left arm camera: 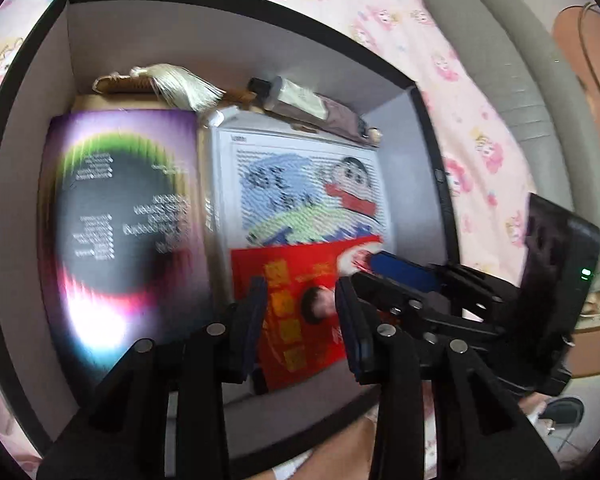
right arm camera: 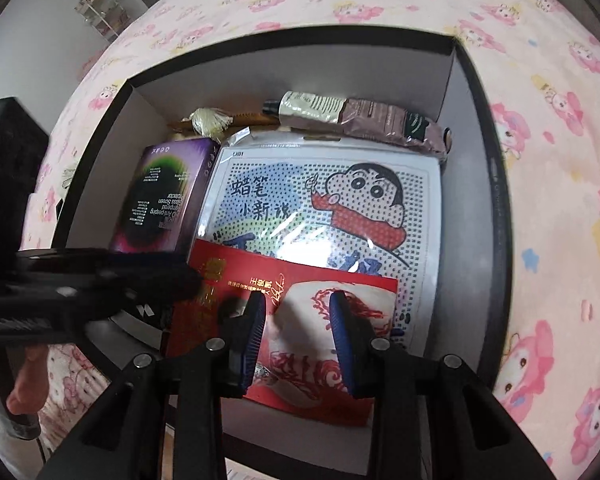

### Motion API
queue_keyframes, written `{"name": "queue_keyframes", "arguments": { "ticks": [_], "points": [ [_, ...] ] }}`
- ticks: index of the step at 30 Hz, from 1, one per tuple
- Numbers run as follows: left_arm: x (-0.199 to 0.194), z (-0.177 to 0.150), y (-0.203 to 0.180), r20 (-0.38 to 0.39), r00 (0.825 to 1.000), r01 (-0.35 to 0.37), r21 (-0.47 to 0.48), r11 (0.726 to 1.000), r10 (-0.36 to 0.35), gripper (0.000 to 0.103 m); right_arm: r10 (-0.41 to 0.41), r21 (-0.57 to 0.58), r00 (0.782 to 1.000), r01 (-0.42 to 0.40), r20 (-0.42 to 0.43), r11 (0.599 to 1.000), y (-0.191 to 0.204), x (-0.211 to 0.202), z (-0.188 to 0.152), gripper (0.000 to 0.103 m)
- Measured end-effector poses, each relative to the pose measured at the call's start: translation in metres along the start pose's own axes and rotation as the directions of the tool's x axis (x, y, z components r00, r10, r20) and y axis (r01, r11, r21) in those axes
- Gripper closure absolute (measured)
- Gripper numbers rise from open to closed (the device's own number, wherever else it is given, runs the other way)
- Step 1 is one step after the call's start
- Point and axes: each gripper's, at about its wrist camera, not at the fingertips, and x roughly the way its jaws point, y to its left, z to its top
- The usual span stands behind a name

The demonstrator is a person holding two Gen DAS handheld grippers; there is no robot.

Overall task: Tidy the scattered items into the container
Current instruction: 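Open the right gripper to release the envelopes into the box, then move the right gripper back to the items on the blanket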

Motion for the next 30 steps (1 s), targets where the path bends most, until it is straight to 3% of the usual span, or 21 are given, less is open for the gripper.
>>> {"name": "queue_keyframes", "arguments": {
  "ticks": [6,12,15,19,25,30],
  "points": [
    [0.016,-0.015,-0.001,-0.066,0.996,-0.054,0.006,0.999,0.054,0.064,-0.012,-0.001,1.000,0.012,-0.017,1.000,0.003,0.004,-0.008,0.074],
    [0.009,-0.018,0.012,-0.084,0.996,0.037,-0.044,0.998,-0.041,0.064,-0.029,-0.014,0.999,0.028,-0.039,0.999,0.005,0.010,-0.012,0.073],
    [-0.002,-0.024,0.015,-0.044,0.998,0.035,-0.041,0.999,-0.036,0.063,-0.025,-0.012,0.999,0.025,-0.035,1.000,0.006,0.010,-0.015,0.073],
    [-0.022,-0.039,-0.003,0.081,0.995,-0.062,0.032,0.998,0.059,0.053,-0.036,0.039,0.999,0.035,0.029,0.999,0.005,-0.002,-0.021,0.073],
    [-0.047,-0.059,-0.034,0.228,0.954,-0.227,0.131,0.965,0.193,0.050,-0.097,0.077,0.982,0.086,0.164,0.993,0.017,-0.030,-0.045,0.070],
    [-0.050,-0.066,-0.064,0.295,0.933,-0.259,0.160,0.953,0.205,0.048,-0.105,0.083,0.966,0.088,0.235,0.993,0.036,-0.052,-0.054,0.069]
  ]
}}
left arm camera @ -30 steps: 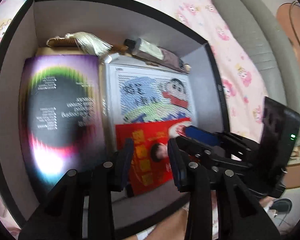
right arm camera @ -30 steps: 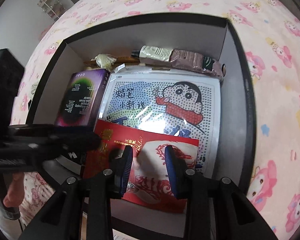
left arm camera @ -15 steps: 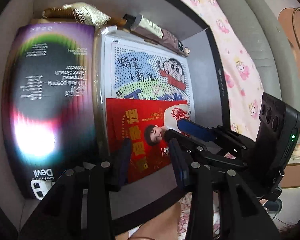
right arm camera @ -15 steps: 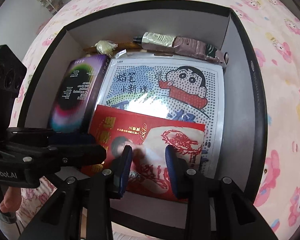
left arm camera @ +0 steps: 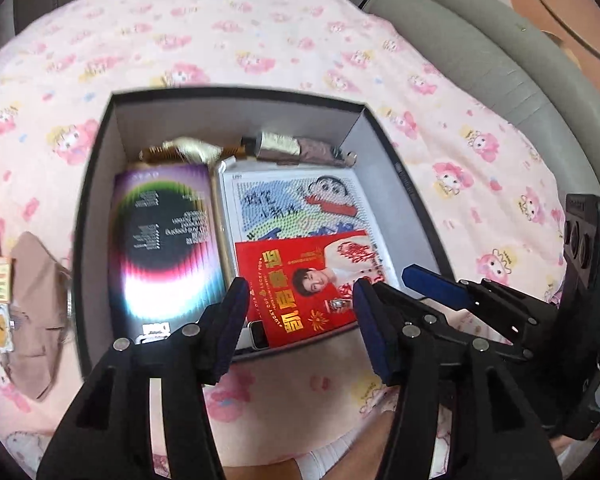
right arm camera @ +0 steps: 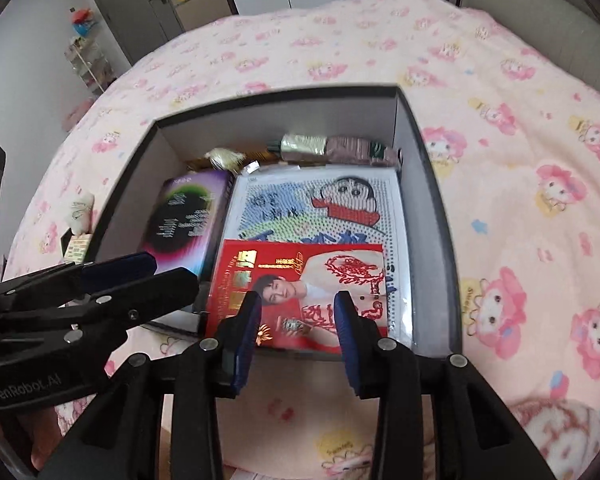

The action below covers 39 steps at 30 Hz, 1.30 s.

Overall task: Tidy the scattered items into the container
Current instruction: 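Move the right gripper back to the items on the blanket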

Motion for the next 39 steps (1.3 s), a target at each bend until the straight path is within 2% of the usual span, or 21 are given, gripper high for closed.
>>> {"name": "queue_keyframes", "arguments": {
  "ticks": [5,8,10,16,19,22,27,30,35,39],
  "points": [
    [-0.020,0.002,-0.024,0.063,0.997,-0.050,0.040,0.998,0.048,0.047,-0.004,-0.029,0.998,0.006,0.057,1.000,0.016,-0.033,-0.005,0.068],
    [-0.040,-0.005,-0.026,0.100,0.993,-0.059,0.042,0.997,0.054,0.045,-0.010,-0.021,0.996,0.012,0.087,1.000,0.021,-0.047,-0.009,0.060],
    [-0.053,-0.010,-0.025,0.118,0.992,-0.057,0.043,0.997,0.052,0.045,-0.004,-0.013,0.994,0.006,0.108,1.000,0.024,-0.058,-0.013,0.059],
    [-0.084,-0.030,-0.006,0.158,0.986,-0.061,-0.001,0.998,0.060,0.045,-0.015,-0.036,0.990,0.020,0.139,0.999,0.045,-0.076,-0.023,0.059],
    [-0.096,-0.040,0.004,0.169,0.982,-0.086,-0.014,0.996,0.088,0.045,0.013,-0.031,0.989,-0.009,0.150,0.999,0.056,-0.081,-0.026,0.059],
    [-0.107,-0.049,0.018,0.176,0.981,-0.080,-0.040,0.996,0.086,0.045,0.020,-0.051,0.986,-0.012,0.168,0.999,0.073,-0.086,-0.028,0.059],
    [-0.129,-0.064,0.054,0.203,0.972,-0.097,-0.105,0.990,0.117,0.045,0.056,-0.119,0.985,-0.037,0.164,0.992,0.116,-0.084,-0.027,0.059],
    [-0.142,-0.075,0.085,0.206,0.969,-0.103,-0.164,0.981,0.136,0.045,0.102,-0.164,0.985,-0.079,0.137,0.983,0.146,-0.074,-0.024,0.059],
    [-0.156,-0.099,0.145,0.197,0.965,-0.115,-0.283,0.952,0.175,0.045,0.161,-0.259,0.983,-0.135,0.082,0.956,0.207,-0.049,-0.023,0.059],
    [-0.154,-0.111,0.195,0.177,0.965,-0.116,-0.368,0.923,0.192,0.045,0.211,-0.319,0.978,-0.199,0.001,0.926,0.253,-0.017,-0.020,0.059]
  ]
}}
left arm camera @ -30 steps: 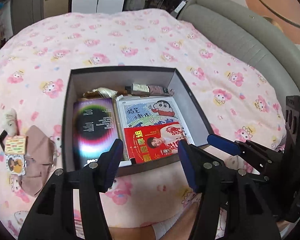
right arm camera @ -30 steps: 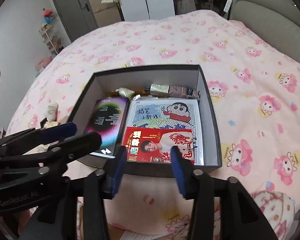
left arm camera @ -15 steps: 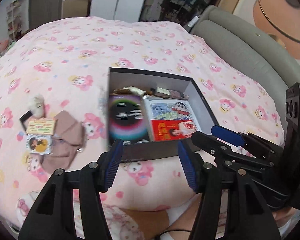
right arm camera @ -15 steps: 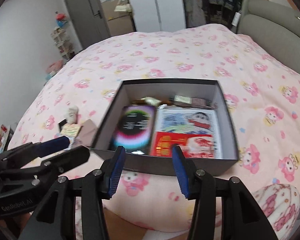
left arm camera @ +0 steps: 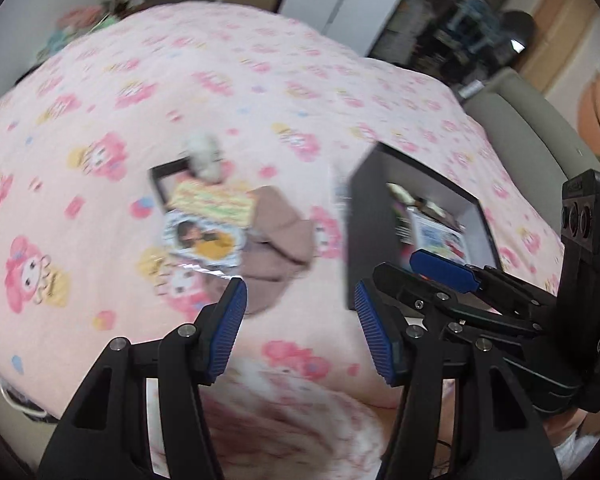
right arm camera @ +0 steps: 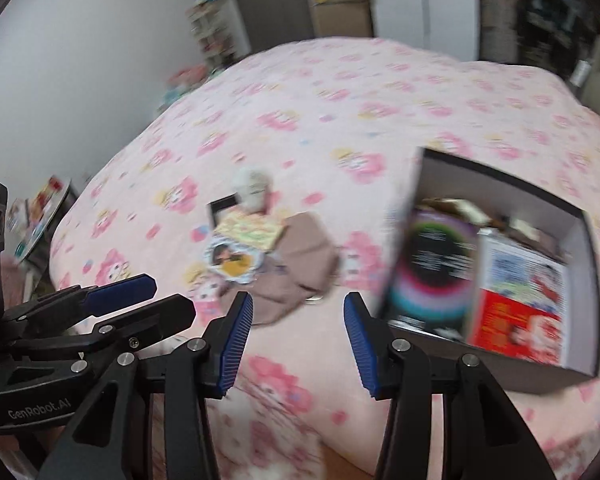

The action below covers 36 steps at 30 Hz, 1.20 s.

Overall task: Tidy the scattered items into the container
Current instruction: 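Move the right gripper back to the items on the blanket, then grasp the printed card and round sticker with the right gripper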

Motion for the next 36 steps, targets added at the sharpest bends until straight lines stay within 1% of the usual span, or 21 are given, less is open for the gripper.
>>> {"name": "queue_keyframes", "arguments": {
  "ticks": [4,6,8,10,12,16,20,23,26,27,28,29,30,31,32,34,36],
  "points": [
    [0.014,0.006,0.045,-0.003,1.000,-0.028,-0.084,0.996,0.028,0.046,0.079,-0.020,0.995,-0.080,-0.064,0.997,0.024,0.045,0.013,0.059],
    [0.024,0.010,0.065,-0.011,0.999,-0.032,-0.119,0.992,0.031,0.047,0.091,-0.015,0.992,-0.093,-0.092,0.996,0.030,0.064,0.016,0.059],
    [0.038,0.016,0.084,-0.027,0.999,-0.037,-0.151,0.988,0.034,0.047,0.083,-0.008,0.989,-0.084,-0.118,0.996,0.032,0.086,0.020,0.059],
    [0.053,0.024,0.102,-0.046,0.998,-0.045,-0.172,0.984,0.037,0.053,0.077,0.009,0.987,-0.076,-0.142,0.997,0.028,0.104,0.023,0.059],
    [0.069,0.031,0.115,-0.068,0.997,-0.054,-0.186,0.981,0.041,0.055,0.078,0.031,0.983,-0.073,-0.166,0.997,0.023,0.121,0.027,0.059],
    [0.107,0.044,0.137,-0.125,0.992,-0.062,-0.203,0.977,0.037,0.057,0.071,0.058,0.975,-0.060,-0.211,0.996,0.013,0.155,0.032,0.059],
    [0.134,0.049,0.145,-0.174,0.984,-0.068,-0.202,0.977,0.033,0.057,0.073,0.070,0.966,-0.057,-0.249,0.996,0.010,0.182,0.034,0.059],
    [0.146,0.048,0.147,-0.211,0.977,-0.061,-0.211,0.975,0.015,0.057,0.082,0.083,0.958,-0.061,-0.274,0.995,0.008,0.197,0.034,0.059],
    [0.151,0.046,0.146,-0.240,0.971,-0.057,-0.212,0.976,0.004,0.057,0.081,0.070,0.959,-0.064,-0.271,0.995,0.012,0.203,0.034,0.059],
    [0.151,0.046,0.145,-0.244,0.970,-0.052,-0.213,0.976,-0.001,0.057,0.087,0.062,0.960,-0.073,-0.265,0.995,0.014,0.204,0.035,0.059],
    [0.150,0.046,0.143,-0.248,0.969,-0.049,-0.210,0.976,-0.005,0.059,0.099,0.060,0.960,-0.086,-0.263,0.995,0.015,0.205,0.035,0.059],
    [0.148,0.045,0.140,-0.250,0.968,-0.046,-0.202,0.978,-0.006,0.062,0.115,0.064,0.957,-0.101,-0.265,0.993,0.017,0.205,0.035,0.062],
    [0.145,0.043,0.136,-0.251,0.968,-0.038,-0.196,0.980,-0.013,0.064,0.138,0.073,0.953,-0.123,-0.269,0.990,0.018,0.204,0.035,0.069],
    [0.142,0.042,0.132,-0.251,0.968,-0.029,-0.190,0.981,-0.019,0.064,0.166,0.086,0.947,-0.148,-0.274,0.985,0.019,0.203,0.034,0.072],
    [0.138,0.039,0.127,-0.251,0.968,-0.026,-0.184,0.983,-0.022,0.064,0.195,0.097,0.939,-0.175,-0.281,0.980,0.021,0.202,0.033,0.073],
    [0.130,0.034,0.121,-0.247,0.969,-0.026,-0.171,0.985,-0.017,0.064,0.188,0.084,0.942,-0.171,-0.280,0.982,0.025,0.194,0.029,0.073],
    [0.120,0.028,0.116,-0.246,0.969,-0.008,-0.163,0.987,-0.033,0.063,0.180,0.068,0.944,-0.168,-0.277,0.983,0.028,0.184,0.024,0.074]
  ]
}}
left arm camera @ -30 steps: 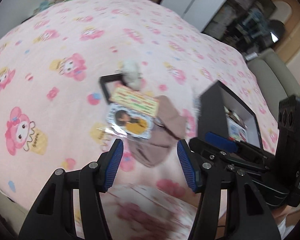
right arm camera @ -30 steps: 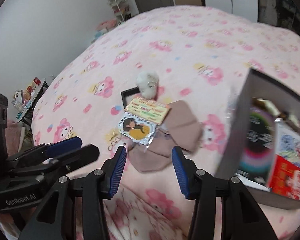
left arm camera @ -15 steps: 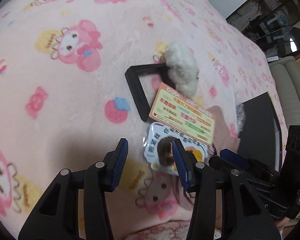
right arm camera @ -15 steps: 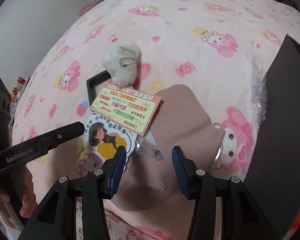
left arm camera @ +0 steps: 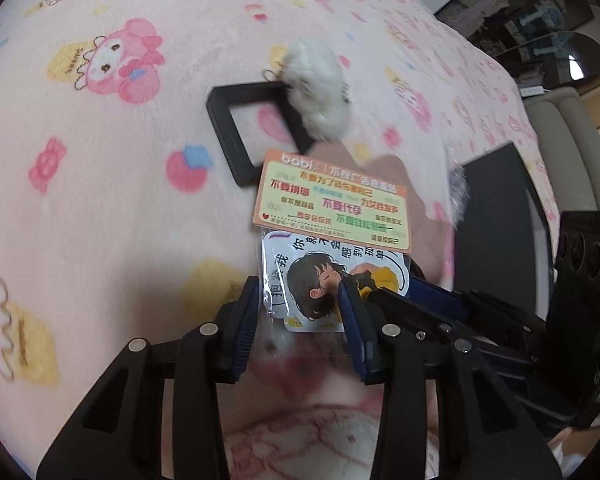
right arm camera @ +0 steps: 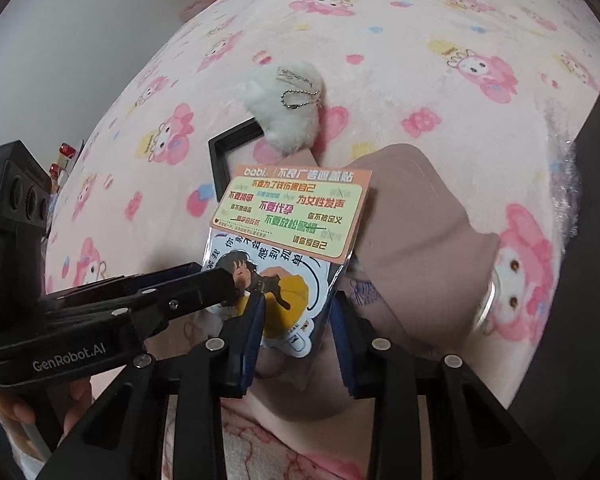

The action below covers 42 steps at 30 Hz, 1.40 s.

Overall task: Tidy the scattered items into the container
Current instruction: 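Grasp the printed card and round sticker with the right gripper, then carry the card and sticker into the black box and lower them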

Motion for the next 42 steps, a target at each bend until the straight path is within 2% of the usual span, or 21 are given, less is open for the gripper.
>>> {"name": "queue_keyframes", "arguments": {
  "ticks": [4,7,11,15,19,24,30,37,42],
  "points": [
    [-0.009,-0.010,0.003,-0.002,1.000,-0.011,0.012,1.000,0.011,0.061,0.046,0.006,0.999,-0.046,-0.006,0.999,0.000,-0.018,-0.018,0.074],
    [-0.005,-0.005,0.014,-0.011,0.999,-0.035,-0.026,0.999,0.035,0.061,0.033,0.013,0.999,-0.033,-0.023,0.999,-0.005,-0.018,-0.023,0.074],
    [0.005,0.007,0.021,-0.016,1.000,-0.015,-0.051,0.999,0.014,0.061,0.002,0.050,0.999,0.000,-0.039,0.999,-0.018,-0.007,-0.018,0.074],
    [0.026,0.015,0.018,-0.072,0.997,-0.034,-0.047,0.998,0.030,0.061,-0.008,0.055,0.998,0.012,-0.059,0.998,-0.024,0.005,-0.011,0.074],
    [0.020,0.008,0.000,-0.059,0.998,-0.029,-0.019,0.999,0.028,0.063,0.037,0.050,0.997,-0.033,-0.074,0.998,-0.019,0.012,-0.011,0.074],
    [0.000,-0.018,-0.030,-0.035,0.997,-0.065,0.041,0.997,0.066,0.063,0.058,0.032,0.998,-0.058,-0.008,0.998,-0.007,-0.018,-0.024,0.077],
    [-0.034,-0.042,-0.071,0.010,1.000,-0.023,0.081,0.996,0.022,0.063,0.074,0.034,0.997,-0.074,0.018,0.997,-0.014,-0.060,-0.046,0.077],
    [-0.069,-0.053,-0.162,0.101,0.995,-0.025,0.231,0.973,0.001,0.063,0.065,0.055,0.986,-0.074,0.153,0.996,-0.039,-0.134,-0.066,0.077],
    [-0.066,-0.052,-0.227,0.116,0.992,0.012,0.333,0.943,-0.054,0.063,0.042,0.101,0.968,-0.069,0.246,0.993,-0.076,-0.189,-0.078,0.077]
  ]
}}
